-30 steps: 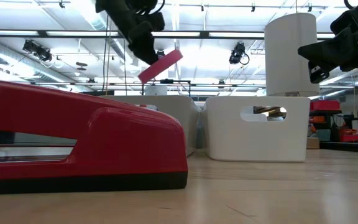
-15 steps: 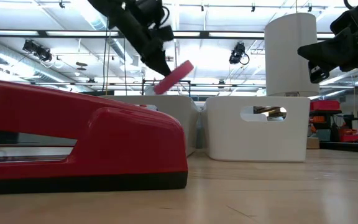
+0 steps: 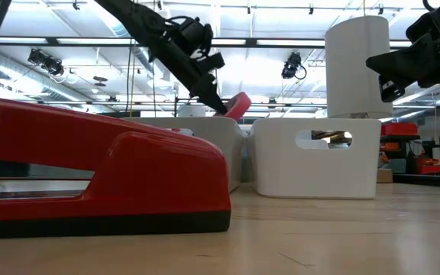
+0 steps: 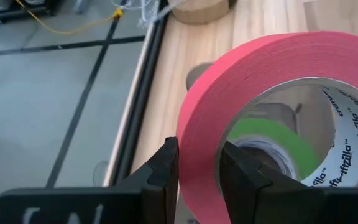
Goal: Pick and place Stapler, Stapler remover, tape
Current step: Put the pink tape in the black bin, then put the red stapler in the white bin
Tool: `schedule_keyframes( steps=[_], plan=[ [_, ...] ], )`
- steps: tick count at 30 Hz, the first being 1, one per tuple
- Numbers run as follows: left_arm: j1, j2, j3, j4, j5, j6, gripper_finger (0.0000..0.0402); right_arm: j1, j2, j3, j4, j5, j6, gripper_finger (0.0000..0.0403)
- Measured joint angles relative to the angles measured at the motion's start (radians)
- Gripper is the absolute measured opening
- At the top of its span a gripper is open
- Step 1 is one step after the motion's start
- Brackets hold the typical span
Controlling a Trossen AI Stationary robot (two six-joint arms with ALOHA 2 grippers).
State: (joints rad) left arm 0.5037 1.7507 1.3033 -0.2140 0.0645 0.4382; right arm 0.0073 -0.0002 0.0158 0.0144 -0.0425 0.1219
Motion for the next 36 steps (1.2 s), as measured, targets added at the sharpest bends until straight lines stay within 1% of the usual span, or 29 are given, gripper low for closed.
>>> schedule_keyframes(
  steps=[6, 11, 21, 23, 25, 27, 29, 36],
  plan=[
    [0.003, 0.053, 0.0, -0.01, 0.002, 0.003, 0.0098, 0.0, 0.0, 0.0, 0.0, 0.0, 0.0, 0.0004],
    [0.005, 0.081, 0.0, -0.009, -0.024, 0.004, 0.0098, 0.0, 0.0, 0.0, 0.0, 0.0, 0.0, 0.0004],
    [0.005, 0.092, 0.0, -0.022, -0.026, 0.004, 0.0099, 0.0, 0.0, 0.0, 0.0, 0.0, 0.0, 0.0004],
    [0.005, 0.092, 0.0, -0.022, -0.015, 0.005, 0.0099, 0.0, 0.0, 0.0, 0.0, 0.0, 0.0, 0.0004],
    [0.006, 0.092, 0.0, -0.024, 0.025, 0.023, 0.0101, 0.0, 0.0, 0.0, 0.0, 0.0, 0.0, 0.0004],
    [0.005, 0.092, 0.0, -0.023, 0.065, 0.049, 0.0109, 0.0, 0.0, 0.0, 0.0, 0.0, 0.0, 0.0004],
    [0.003, 0.092, 0.0, -0.024, 0.074, 0.068, 0.012, 0.0, 0.0, 0.0, 0.0, 0.0, 0.0, 0.0004],
    [0.003, 0.092, 0.0, -0.023, 0.032, 0.072, 0.0174, 0.0, 0.0, 0.0, 0.0, 0.0, 0.0, 0.0004]
  ],
)
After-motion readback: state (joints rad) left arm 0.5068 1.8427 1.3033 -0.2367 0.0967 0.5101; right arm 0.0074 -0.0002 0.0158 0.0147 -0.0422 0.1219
